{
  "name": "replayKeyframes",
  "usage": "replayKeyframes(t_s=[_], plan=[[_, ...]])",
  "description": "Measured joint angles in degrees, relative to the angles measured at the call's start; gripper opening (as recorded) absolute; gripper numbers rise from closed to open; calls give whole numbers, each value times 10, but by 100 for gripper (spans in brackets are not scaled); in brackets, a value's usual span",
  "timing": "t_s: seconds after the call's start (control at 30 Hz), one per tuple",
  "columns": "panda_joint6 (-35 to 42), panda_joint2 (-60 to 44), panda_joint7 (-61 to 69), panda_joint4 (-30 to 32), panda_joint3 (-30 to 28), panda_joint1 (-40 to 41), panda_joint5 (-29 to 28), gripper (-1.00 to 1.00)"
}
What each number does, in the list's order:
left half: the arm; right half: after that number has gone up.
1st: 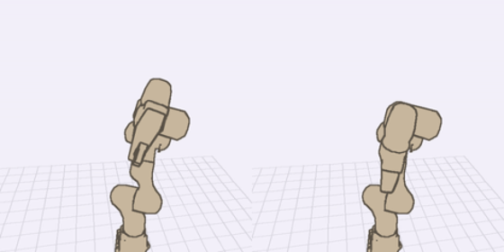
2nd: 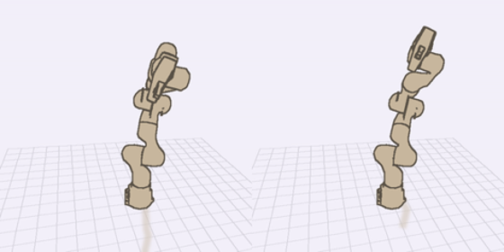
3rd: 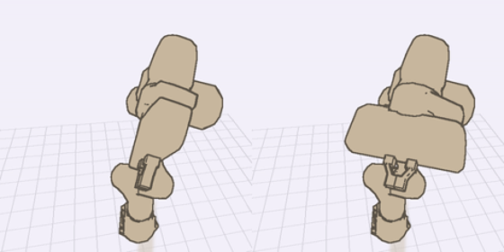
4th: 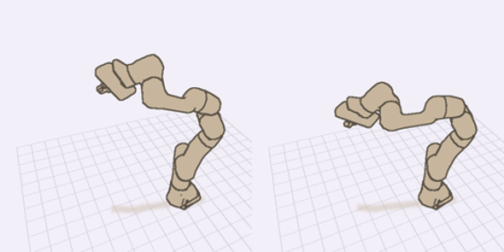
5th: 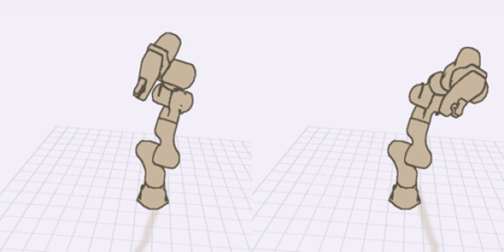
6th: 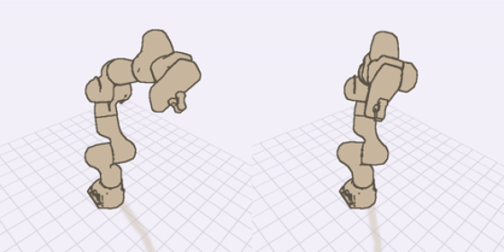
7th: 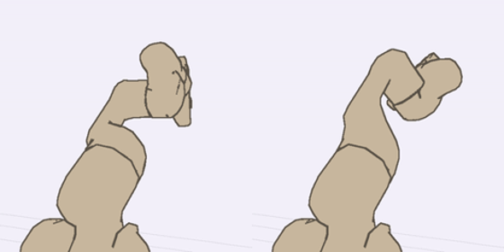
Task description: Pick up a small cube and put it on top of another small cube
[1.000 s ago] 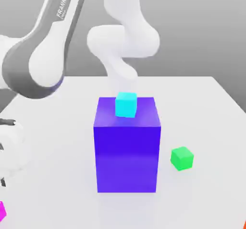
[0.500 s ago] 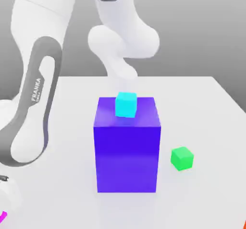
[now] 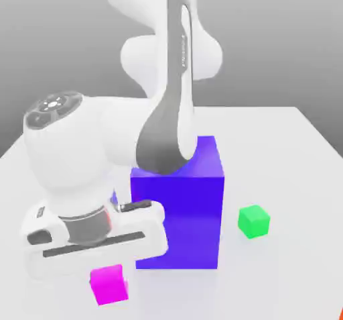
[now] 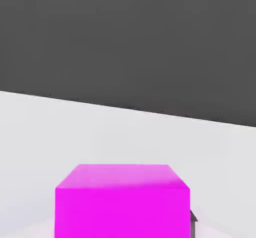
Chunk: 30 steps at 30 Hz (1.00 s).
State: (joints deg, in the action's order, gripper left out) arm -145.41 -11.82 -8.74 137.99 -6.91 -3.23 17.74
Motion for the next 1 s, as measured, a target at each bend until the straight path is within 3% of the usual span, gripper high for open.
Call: replayKeyframes(t_s=[0.1, 0.23, 0.43, 0.73, 0.77, 1.0], plan=[[-9, 57, 15, 62, 47, -47, -6, -100], [-24, 155, 30, 162, 111, -170, -25, -100], [-63, 264, 21, 290, 184, -222, -78, -100], [-227, 132, -40, 314, 205, -191, -170, -100], [-239, 118, -49, 314, 203, -187, -184, 100], [-240, 118, -48, 314, 201, -197, -183, 100]])
